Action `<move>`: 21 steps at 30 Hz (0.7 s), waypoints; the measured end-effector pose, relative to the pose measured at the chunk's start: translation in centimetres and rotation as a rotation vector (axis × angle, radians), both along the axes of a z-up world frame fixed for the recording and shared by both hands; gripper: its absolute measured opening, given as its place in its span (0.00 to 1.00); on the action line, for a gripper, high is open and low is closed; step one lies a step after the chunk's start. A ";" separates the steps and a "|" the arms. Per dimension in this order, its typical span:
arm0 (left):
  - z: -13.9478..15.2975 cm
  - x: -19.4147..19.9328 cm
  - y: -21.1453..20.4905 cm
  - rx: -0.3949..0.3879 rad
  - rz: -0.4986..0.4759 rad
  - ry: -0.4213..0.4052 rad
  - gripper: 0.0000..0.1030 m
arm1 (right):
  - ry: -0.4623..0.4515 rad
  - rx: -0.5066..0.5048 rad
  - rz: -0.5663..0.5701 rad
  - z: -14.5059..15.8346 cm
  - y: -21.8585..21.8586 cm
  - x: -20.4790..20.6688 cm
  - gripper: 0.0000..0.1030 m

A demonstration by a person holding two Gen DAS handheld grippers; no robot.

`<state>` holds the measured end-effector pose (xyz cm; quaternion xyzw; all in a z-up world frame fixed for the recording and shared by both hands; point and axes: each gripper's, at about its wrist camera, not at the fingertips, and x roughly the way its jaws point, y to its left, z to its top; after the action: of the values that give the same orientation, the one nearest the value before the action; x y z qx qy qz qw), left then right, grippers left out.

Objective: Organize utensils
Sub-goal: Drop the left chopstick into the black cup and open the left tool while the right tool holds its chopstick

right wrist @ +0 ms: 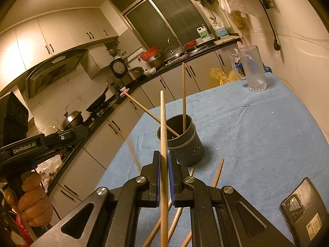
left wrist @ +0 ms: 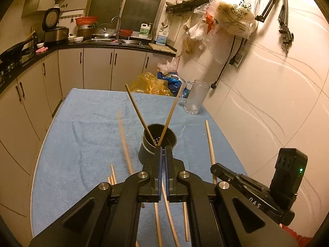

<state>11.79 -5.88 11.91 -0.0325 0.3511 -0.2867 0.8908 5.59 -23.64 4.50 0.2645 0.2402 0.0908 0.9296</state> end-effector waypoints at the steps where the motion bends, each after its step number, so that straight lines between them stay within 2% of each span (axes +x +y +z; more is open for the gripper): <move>1: 0.0 0.1 -0.1 0.008 -0.004 0.004 0.01 | -0.002 -0.001 -0.001 0.1 -0.1 0.0 0.08; 6: -0.4 0.6 -0.2 0.021 -0.023 0.027 0.00 | -0.001 -0.009 -0.001 0.3 -0.3 0.2 0.08; 10: -1.8 3.1 0.9 0.018 0.017 0.128 0.02 | 0.006 -0.001 0.005 0.3 -0.4 0.2 0.08; 12: -3.4 5.0 1.6 0.020 0.034 0.200 0.10 | 0.004 0.001 0.009 0.4 -0.4 0.1 0.08; 14: -5.5 7.4 2.2 0.013 0.066 0.280 0.15 | 0.001 -0.001 0.013 0.6 -0.6 0.2 0.08; 17: -8.6 11.4 1.8 0.015 0.082 0.400 0.34 | 0.008 -0.001 0.018 0.8 -0.7 0.6 0.08; 19: -10.7 13.9 1.4 0.025 0.115 0.450 0.35 | 0.014 -0.003 0.022 0.8 -0.9 1.1 0.08; 21: -12.9 16.3 0.4 0.066 0.128 0.509 0.35 | 0.019 -0.010 0.021 0.9 -1.0 1.5 0.08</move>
<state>28.04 -5.52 -0.99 -0.0964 0.5702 -0.2010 0.7907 7.11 -24.69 5.39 0.2581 0.2520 0.0968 0.9276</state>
